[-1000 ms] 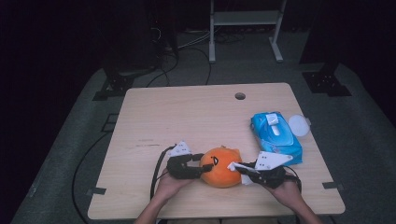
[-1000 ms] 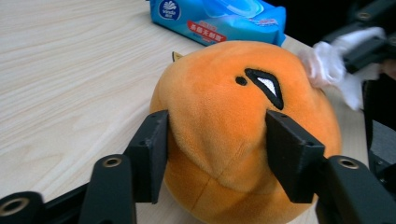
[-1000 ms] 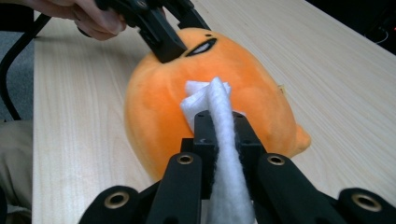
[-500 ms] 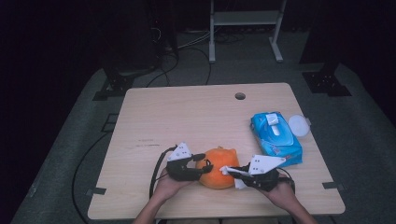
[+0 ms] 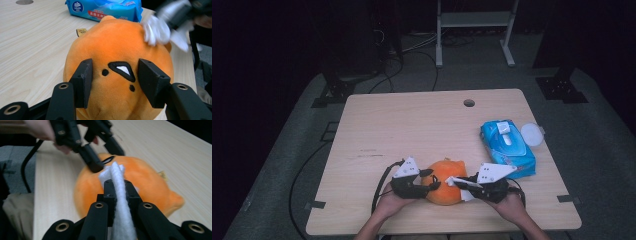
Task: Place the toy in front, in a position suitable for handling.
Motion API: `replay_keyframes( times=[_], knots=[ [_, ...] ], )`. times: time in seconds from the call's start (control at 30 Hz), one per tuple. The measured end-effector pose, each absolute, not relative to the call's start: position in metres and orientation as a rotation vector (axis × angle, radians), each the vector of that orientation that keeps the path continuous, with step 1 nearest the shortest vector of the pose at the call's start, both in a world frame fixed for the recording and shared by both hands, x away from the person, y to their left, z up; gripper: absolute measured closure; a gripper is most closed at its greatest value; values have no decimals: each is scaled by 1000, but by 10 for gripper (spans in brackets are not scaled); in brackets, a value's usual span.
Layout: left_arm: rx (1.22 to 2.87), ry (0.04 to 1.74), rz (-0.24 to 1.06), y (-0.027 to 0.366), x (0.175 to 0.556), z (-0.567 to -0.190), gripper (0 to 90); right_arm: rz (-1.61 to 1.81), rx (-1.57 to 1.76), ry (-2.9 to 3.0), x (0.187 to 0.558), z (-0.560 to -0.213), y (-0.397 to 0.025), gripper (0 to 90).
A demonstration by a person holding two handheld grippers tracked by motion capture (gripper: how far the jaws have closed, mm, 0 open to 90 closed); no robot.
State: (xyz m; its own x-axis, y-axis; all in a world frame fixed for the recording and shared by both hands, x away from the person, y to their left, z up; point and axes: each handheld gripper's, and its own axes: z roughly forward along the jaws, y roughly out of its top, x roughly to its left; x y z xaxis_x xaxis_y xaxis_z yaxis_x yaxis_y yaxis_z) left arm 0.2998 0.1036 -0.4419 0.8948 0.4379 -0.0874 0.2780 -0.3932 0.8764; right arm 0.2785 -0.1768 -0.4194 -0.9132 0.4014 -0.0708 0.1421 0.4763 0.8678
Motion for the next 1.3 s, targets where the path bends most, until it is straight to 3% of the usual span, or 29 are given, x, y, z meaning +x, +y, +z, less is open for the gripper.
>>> replay_keyframes(
  times=[0.27,0.4,0.63,0.97,1.3],
  knots=[
    [1999,486,154,101,296,-439,461,1409,646,2389,298,-424,-194,826],
    [1888,504,108,105,300,-428,343,1379,552,2417,288,-425,-190,825],
    [1931,566,129,97,306,-435,406,1399,471,2437,280,-424,-186,825],
    [1978,501,162,95,293,-435,435,1367,607,2454,291,-429,-204,826],
    [2005,435,162,90,285,-433,440,1446,597,2410,300,-417,-192,825]
  ],
)
